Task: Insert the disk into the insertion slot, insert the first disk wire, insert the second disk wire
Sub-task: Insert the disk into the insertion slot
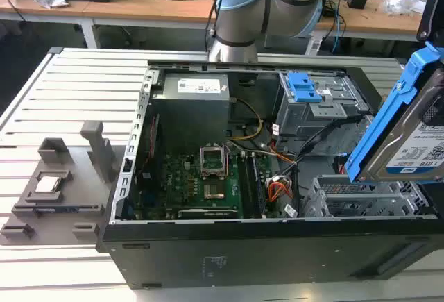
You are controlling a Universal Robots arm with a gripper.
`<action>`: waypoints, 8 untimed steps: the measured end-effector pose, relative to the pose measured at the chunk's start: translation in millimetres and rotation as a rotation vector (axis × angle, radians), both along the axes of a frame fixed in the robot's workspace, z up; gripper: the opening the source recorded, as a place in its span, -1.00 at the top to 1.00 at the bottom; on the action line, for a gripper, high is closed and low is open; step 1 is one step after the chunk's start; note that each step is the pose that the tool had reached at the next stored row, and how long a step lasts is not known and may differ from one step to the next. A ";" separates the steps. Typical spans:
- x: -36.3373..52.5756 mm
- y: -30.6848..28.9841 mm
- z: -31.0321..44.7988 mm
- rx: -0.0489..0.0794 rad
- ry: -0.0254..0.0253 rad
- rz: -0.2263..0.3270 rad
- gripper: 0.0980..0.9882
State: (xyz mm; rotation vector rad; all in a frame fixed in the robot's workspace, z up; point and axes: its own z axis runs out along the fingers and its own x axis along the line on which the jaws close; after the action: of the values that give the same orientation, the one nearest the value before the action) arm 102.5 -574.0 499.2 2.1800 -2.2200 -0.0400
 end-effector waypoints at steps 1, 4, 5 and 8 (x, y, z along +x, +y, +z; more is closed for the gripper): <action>0.0 0.0 -1.2 0.000 0.0000 0.000 0.41; 0.0 0.0 -6.8 0.000 0.0000 0.000 0.41; 0.0 0.0 -8.4 0.000 0.0000 0.000 0.41; 0.0 0.0 -11.4 0.000 0.0000 0.000 0.41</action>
State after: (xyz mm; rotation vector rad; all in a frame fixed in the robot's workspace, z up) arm 102.5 -574.0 487.8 2.1801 -2.2200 -0.0401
